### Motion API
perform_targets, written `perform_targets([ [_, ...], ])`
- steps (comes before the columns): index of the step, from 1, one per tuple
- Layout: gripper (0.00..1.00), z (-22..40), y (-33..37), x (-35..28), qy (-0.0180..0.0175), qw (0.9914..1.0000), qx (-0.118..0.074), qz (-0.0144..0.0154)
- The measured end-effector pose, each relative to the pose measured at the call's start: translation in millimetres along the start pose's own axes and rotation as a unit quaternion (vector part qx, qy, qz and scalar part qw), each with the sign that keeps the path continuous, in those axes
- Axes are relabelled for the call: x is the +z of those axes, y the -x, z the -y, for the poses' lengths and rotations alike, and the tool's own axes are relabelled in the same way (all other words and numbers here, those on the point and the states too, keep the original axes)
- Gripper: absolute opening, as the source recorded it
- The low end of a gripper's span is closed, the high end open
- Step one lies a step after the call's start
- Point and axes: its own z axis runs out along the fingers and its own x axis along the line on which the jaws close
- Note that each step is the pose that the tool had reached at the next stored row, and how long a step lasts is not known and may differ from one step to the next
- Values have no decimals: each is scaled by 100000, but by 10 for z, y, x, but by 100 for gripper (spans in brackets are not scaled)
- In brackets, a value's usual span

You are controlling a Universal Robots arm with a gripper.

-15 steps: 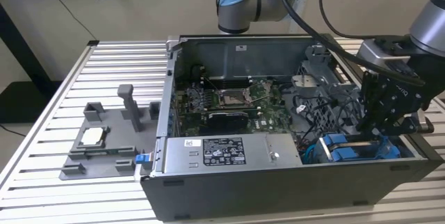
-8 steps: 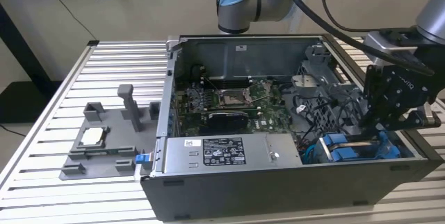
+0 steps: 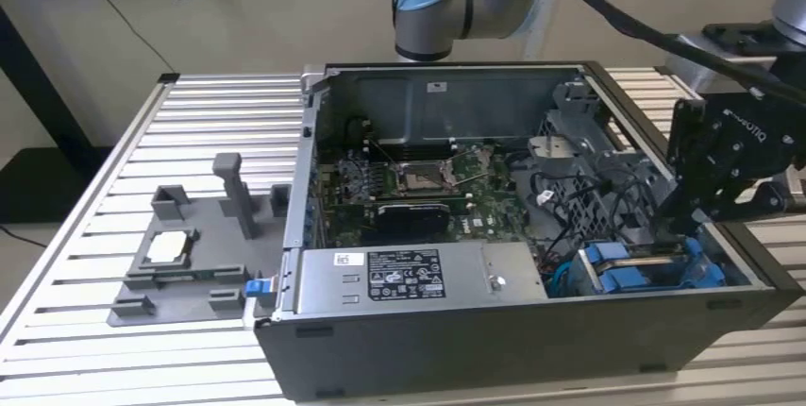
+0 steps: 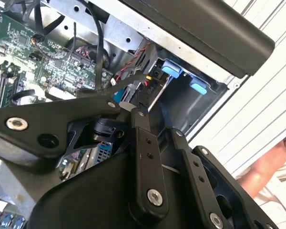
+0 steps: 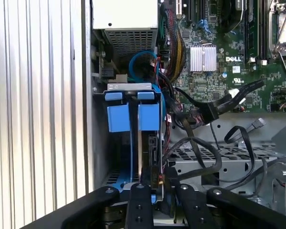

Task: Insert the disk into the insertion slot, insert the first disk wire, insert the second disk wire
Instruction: 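Insert the first disk wire, then insert the second disk wire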

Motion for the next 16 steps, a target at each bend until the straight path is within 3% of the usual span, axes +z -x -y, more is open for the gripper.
perform_targets([
  [5, 27, -4, 1, -106, -1, 100000, -6, 3],
  [11, 27, -5, 4, -113, -26, 100000, -1, -10],
  [15, 27, -8, 78, -111, -26, 100000, 90, 4],
  [16, 27, -10, 127, -110, -28, 100000, 123, 9],
])
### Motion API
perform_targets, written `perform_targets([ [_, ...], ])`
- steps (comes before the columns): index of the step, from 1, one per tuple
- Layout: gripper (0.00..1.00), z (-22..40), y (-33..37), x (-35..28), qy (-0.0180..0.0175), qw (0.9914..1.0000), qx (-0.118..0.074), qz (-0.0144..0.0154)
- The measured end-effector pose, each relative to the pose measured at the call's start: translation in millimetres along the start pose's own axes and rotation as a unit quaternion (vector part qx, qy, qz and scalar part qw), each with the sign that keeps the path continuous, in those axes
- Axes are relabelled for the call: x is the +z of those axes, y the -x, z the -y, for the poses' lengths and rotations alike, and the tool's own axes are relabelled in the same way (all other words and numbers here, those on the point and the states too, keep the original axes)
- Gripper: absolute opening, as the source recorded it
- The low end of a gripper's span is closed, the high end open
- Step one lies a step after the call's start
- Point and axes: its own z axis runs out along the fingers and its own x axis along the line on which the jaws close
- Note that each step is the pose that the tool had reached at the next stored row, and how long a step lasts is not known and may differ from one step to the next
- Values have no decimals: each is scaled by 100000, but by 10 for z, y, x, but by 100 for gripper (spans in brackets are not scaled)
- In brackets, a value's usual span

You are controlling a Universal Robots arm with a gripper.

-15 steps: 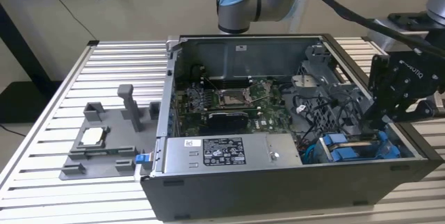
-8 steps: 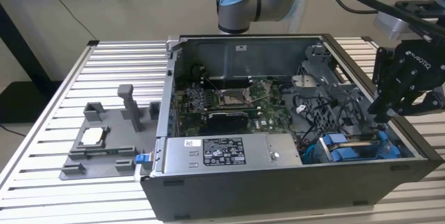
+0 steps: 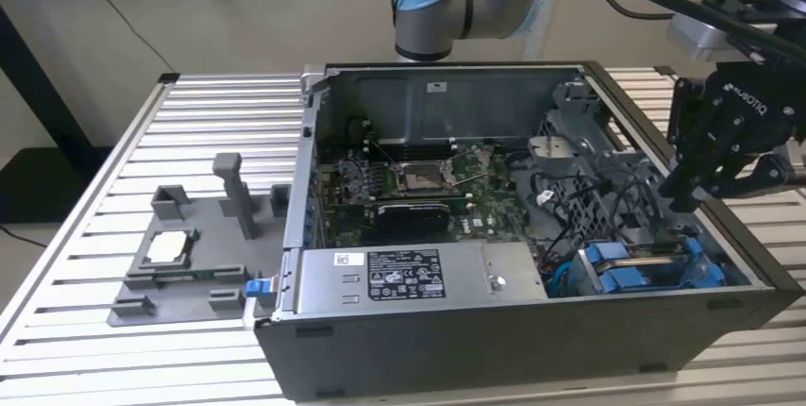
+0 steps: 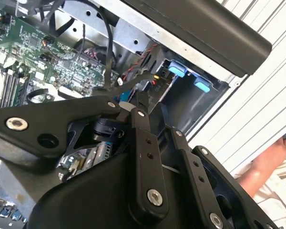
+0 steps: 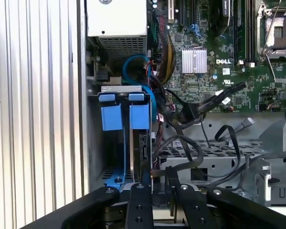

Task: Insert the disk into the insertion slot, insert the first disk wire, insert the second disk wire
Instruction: 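Insert the second disk wire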

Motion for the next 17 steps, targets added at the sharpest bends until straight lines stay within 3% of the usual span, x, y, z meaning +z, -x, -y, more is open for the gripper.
perform_targets([
  [8, 27, -8, 225, 3, -1, 100000, 23, -6],
  [12, 27, -42, 241, -3, -68, 100000, 16, -7],
  [17, 27, -154, 237, -7, -446, 99999, 16, 7],
])
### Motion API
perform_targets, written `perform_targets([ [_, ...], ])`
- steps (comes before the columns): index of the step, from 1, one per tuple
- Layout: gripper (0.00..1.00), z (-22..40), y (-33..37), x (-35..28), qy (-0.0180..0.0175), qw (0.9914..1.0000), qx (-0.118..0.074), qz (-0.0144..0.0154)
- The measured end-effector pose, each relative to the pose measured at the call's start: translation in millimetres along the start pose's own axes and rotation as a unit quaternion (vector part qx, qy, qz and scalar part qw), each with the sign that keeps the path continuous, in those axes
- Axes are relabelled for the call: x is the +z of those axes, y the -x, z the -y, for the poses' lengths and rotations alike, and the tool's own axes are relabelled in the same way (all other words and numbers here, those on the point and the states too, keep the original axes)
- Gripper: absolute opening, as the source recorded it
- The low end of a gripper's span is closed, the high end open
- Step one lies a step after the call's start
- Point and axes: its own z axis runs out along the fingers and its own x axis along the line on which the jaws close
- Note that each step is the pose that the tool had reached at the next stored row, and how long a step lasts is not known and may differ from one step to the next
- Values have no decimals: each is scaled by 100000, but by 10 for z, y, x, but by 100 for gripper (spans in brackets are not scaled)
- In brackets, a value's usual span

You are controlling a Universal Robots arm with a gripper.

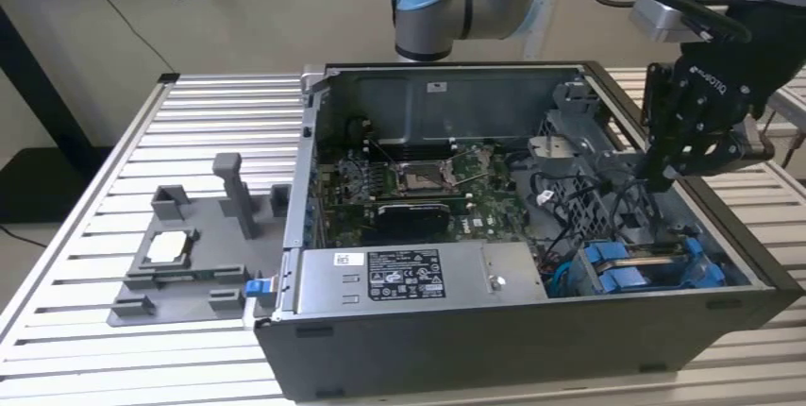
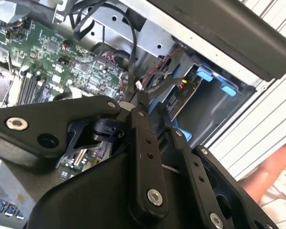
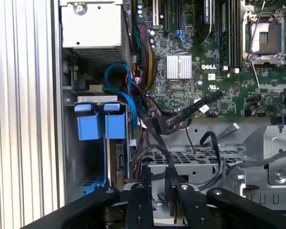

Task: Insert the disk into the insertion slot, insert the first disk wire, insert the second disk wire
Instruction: 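Insert the second disk wire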

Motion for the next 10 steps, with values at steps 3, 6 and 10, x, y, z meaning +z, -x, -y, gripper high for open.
perform_targets([
  [3, 27, -90, -3, 1, -387, 99999, 0, 13],
  [6, 27, -176, -6, 3, -770, 99997, -10, 30],
  [10, 27, -288, -9, 6, -1285, 99992, -14, 45],
])
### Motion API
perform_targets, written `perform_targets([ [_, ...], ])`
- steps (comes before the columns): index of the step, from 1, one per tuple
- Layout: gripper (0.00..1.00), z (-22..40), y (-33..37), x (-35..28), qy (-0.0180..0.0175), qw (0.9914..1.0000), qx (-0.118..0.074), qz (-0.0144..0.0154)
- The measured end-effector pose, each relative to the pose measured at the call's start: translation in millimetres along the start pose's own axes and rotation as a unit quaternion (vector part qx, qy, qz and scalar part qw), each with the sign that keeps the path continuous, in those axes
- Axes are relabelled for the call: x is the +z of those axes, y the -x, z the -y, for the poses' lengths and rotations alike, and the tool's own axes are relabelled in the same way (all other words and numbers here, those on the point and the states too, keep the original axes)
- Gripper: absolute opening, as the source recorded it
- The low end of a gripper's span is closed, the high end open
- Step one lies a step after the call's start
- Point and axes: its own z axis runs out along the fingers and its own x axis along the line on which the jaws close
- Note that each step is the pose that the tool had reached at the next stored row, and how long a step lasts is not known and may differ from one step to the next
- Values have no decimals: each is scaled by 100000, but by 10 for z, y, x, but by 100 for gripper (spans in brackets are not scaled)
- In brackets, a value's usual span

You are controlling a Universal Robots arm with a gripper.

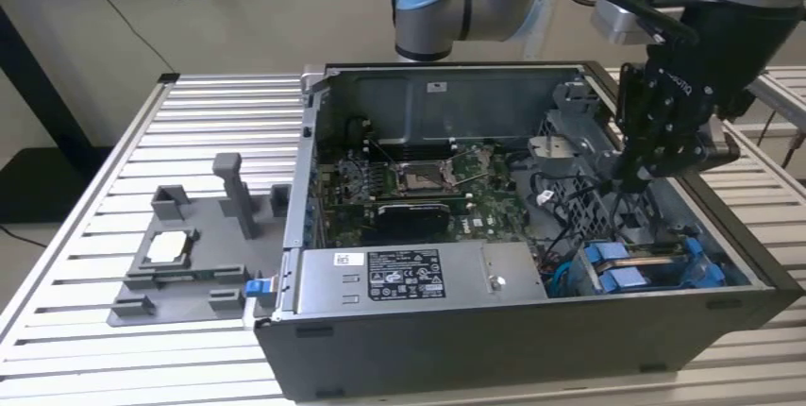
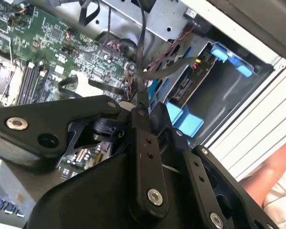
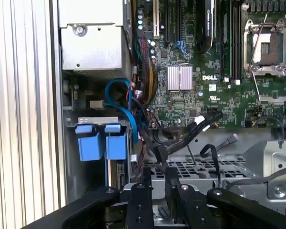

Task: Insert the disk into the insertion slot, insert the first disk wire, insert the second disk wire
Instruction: 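Insert the second disk wire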

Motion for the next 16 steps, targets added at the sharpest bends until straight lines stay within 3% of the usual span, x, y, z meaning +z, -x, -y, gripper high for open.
perform_targets([
  [7, 27, -178, 9, 3, -861, 99996, -10, 31],
  [11, 27, -233, 21, 0, -1312, 99991, -14, 44],
  [16, 27, -349, 58, 2, -2296, 99974, -29, 26],
])
